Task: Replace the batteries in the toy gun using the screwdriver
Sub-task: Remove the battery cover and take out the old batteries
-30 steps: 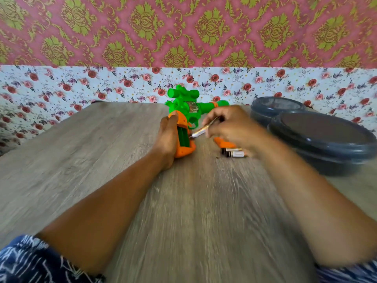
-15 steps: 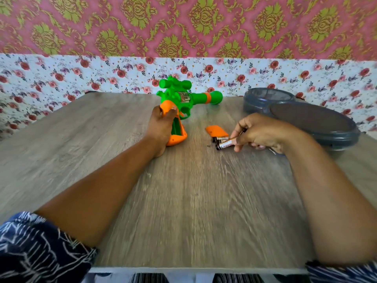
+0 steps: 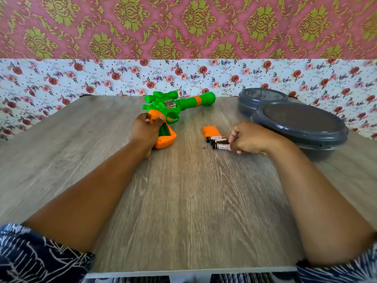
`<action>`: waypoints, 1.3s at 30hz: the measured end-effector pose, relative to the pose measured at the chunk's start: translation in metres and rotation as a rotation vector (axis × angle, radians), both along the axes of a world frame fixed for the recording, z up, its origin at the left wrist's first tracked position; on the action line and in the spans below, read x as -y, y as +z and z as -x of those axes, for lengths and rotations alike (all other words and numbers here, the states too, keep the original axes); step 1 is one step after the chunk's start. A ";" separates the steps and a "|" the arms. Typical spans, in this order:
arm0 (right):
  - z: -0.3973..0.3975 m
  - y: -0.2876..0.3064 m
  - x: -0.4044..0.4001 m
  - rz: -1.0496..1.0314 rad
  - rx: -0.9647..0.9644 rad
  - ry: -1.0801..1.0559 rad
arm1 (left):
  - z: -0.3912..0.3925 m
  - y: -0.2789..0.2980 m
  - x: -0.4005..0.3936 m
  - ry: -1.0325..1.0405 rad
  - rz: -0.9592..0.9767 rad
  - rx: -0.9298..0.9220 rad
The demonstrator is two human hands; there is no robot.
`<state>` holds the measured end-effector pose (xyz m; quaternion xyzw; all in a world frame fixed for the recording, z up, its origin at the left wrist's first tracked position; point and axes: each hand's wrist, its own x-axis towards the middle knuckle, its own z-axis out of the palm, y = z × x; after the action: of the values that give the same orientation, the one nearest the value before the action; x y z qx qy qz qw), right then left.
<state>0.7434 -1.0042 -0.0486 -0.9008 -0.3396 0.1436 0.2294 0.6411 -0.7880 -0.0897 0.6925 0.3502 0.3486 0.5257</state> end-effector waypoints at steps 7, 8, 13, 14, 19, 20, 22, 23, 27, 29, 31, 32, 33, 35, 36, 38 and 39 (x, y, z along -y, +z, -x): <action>0.017 0.002 -0.018 -0.171 0.137 0.151 | 0.003 0.001 -0.005 0.008 -0.222 -0.167; 0.021 0.000 -0.022 -0.168 0.168 0.196 | 0.004 0.003 -0.005 0.011 -0.250 -0.197; 0.042 -0.011 -0.042 -0.054 0.308 0.397 | 0.005 0.005 -0.003 0.035 -0.337 -0.371; 0.046 -0.012 -0.045 -0.044 0.312 0.411 | 0.006 0.006 -0.003 0.031 -0.342 -0.397; 0.052 -0.021 -0.051 -0.034 0.317 0.458 | 0.008 0.008 -0.003 -0.002 -0.319 -0.446; 0.053 -0.021 -0.051 -0.046 0.320 0.457 | 0.008 0.008 -0.003 -0.007 -0.314 -0.447; 0.054 -0.022 -0.050 -0.100 0.295 0.431 | 0.009 0.009 -0.003 -0.012 -0.302 -0.448; 0.056 -0.021 -0.049 -0.138 0.245 0.412 | 0.010 0.009 -0.002 -0.011 -0.297 -0.451; 0.062 -0.022 -0.046 -0.207 0.099 0.394 | 0.012 0.009 -0.002 0.006 -0.287 -0.441; 0.064 -0.023 -0.046 -0.214 0.109 0.393 | 0.013 0.008 -0.003 0.011 -0.289 -0.438; 0.064 -0.024 -0.046 -0.222 0.121 0.386 | 0.012 0.007 -0.003 0.011 -0.289 -0.446; 0.064 -0.025 -0.047 -0.230 0.128 0.381 | 0.012 0.007 -0.003 0.008 -0.290 -0.457; 0.064 -0.026 -0.048 -0.239 0.134 0.376 | 0.011 0.006 -0.004 0.005 -0.288 -0.467; 0.064 -0.028 -0.049 -0.256 0.140 0.375 | 0.010 0.005 -0.004 0.002 -0.283 -0.475; 0.064 -0.029 -0.050 -0.262 0.145 0.377 | 0.009 0.004 -0.005 0.003 -0.285 -0.476; 0.064 -0.029 -0.049 -0.274 0.155 0.379 | 0.008 0.004 -0.005 0.007 -0.295 -0.485; 0.065 -0.029 -0.048 -0.274 0.164 0.378 | 0.007 0.003 -0.005 0.011 -0.301 -0.493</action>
<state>0.6789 -0.9562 -0.0774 -0.7904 -0.5360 0.0629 0.2900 0.6336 -0.7826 -0.0866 0.8247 0.4153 0.2207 0.3141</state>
